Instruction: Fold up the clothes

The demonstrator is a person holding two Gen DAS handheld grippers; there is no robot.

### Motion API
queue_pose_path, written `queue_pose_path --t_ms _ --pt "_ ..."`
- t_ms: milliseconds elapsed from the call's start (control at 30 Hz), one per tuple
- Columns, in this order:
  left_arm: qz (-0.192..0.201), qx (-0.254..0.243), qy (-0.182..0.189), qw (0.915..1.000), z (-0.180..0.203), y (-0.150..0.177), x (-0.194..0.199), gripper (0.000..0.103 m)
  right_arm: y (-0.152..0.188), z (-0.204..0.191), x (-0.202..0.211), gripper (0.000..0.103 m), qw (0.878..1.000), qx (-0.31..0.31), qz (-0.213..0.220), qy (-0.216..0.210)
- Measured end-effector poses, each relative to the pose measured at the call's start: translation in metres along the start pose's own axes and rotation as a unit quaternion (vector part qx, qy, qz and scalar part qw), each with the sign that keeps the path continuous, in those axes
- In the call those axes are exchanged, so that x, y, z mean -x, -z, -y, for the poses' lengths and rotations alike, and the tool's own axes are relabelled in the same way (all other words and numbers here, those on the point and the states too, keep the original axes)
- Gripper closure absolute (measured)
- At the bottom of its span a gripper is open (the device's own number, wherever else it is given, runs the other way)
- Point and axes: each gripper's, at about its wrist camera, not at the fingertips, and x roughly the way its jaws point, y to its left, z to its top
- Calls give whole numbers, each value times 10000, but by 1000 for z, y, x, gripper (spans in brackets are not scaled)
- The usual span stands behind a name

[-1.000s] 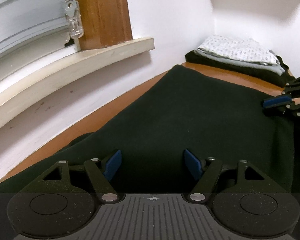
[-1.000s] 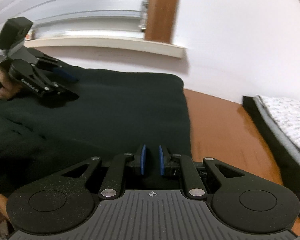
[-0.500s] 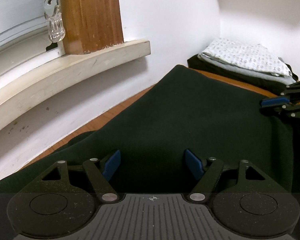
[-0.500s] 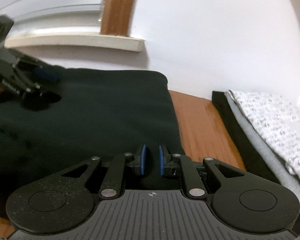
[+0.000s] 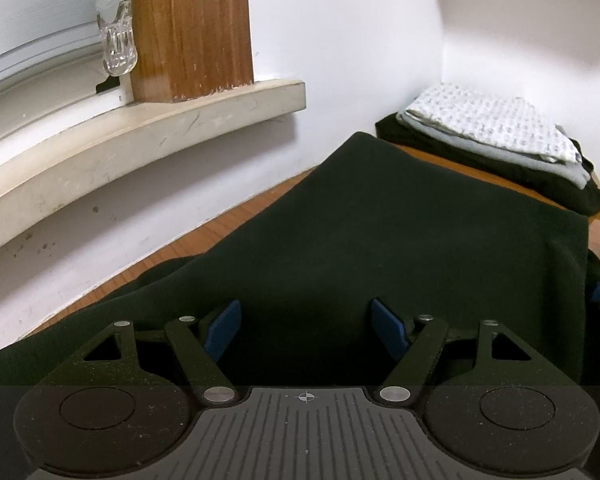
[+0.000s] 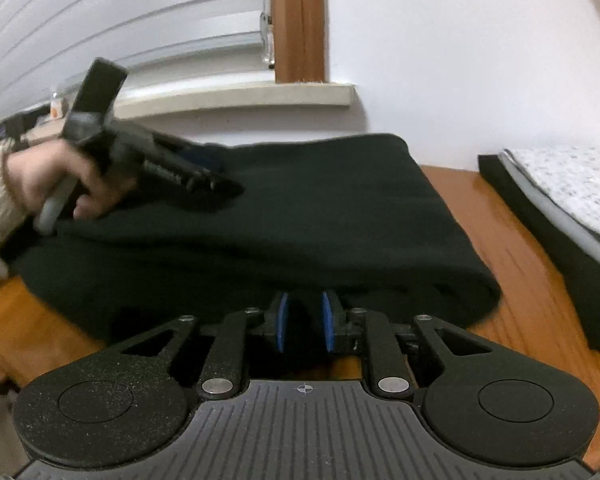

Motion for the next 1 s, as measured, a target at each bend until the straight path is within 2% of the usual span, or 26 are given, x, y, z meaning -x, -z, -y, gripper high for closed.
queue_pose_path --t_ms 133,200,300,433,500,567,667,800,833,900,1000 --pt "-1 -2 5 10000 -1 0 0 27 9 2 17 85 9978 207 -366 516" --pt "-2 3 11 10000 -1 0 0 27 11 5 24 85 9979 168 -310 549" --pt "-2 0 14 10000 -2 0 0 27 2 -2 34 84 9983 133 162 537" --pt "0 -5 23 10000 -3 0 0 27 -9 -23 24 83 9983 81 555 144" --pt "2 -5 24 10000 -3 0 0 27 -9 -33 13 80 9985 60 524 -117" --pt "4 -4 23 10000 -2 0 0 27 -4 -41 6 74 9990 186 396 -136" --pt "-1 19 14 10000 -4 0 4 27 9 -46 3 74 9988 339 325 -147" --pt "302 621 64 9976 -33 -6 50 26 19 -39 13 74 9988 211 382 -230" --pt "470 689 28 9965 -42 -7 66 22 18 -38 14 74 9988 172 387 -232" --pt "738 919 -64 9930 -68 -3 99 17 15 -38 15 72 9989 131 392 -201" --pt "919 1329 -107 9868 -109 11 137 17 5 -50 10 67 9987 183 477 -41"
